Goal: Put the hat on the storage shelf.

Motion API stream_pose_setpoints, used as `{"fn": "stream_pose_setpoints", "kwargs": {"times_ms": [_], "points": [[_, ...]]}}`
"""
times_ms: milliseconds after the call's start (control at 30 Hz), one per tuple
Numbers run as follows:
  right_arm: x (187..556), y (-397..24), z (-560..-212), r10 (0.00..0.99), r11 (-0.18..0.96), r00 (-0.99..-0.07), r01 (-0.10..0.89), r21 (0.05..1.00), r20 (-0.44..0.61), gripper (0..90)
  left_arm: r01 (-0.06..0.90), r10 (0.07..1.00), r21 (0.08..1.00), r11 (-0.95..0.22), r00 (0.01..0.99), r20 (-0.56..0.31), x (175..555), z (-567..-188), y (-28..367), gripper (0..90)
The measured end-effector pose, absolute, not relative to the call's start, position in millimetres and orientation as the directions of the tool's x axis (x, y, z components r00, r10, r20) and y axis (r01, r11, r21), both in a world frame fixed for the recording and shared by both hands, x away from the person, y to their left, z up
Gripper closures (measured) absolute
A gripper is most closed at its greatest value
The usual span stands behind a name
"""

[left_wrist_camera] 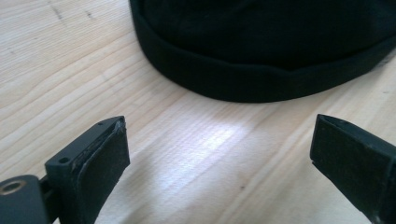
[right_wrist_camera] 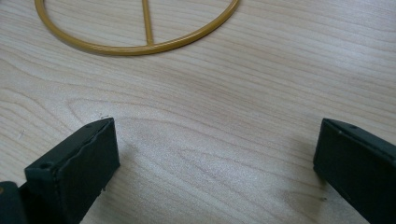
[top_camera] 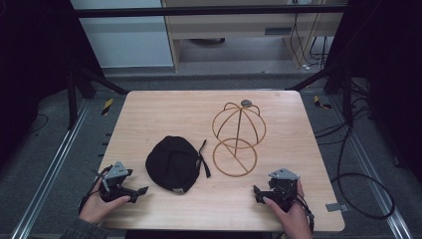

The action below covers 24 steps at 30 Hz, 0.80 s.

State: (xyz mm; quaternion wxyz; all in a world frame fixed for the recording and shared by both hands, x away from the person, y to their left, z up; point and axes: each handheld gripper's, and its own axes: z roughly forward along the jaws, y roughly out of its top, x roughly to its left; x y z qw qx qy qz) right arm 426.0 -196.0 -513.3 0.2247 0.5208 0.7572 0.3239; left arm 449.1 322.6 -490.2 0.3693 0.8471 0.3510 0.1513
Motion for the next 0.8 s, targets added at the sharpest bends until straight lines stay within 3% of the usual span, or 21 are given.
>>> {"fn": "stream_pose_setpoints", "kwargs": {"times_ms": [500,800], "points": [[426,-196,-513,0.934,0.247,-0.356,0.643,0.725,-0.003,0.4,0.422,0.693,0.792,-0.440,0.721,0.001,436,-469,308,5.0],[426,-196,-513,0.934,0.247,-0.356,0.644,0.724,-0.003,0.4,0.370,0.649,0.773,-0.516,0.758,0.070,442,-447,285,4.9]]}}
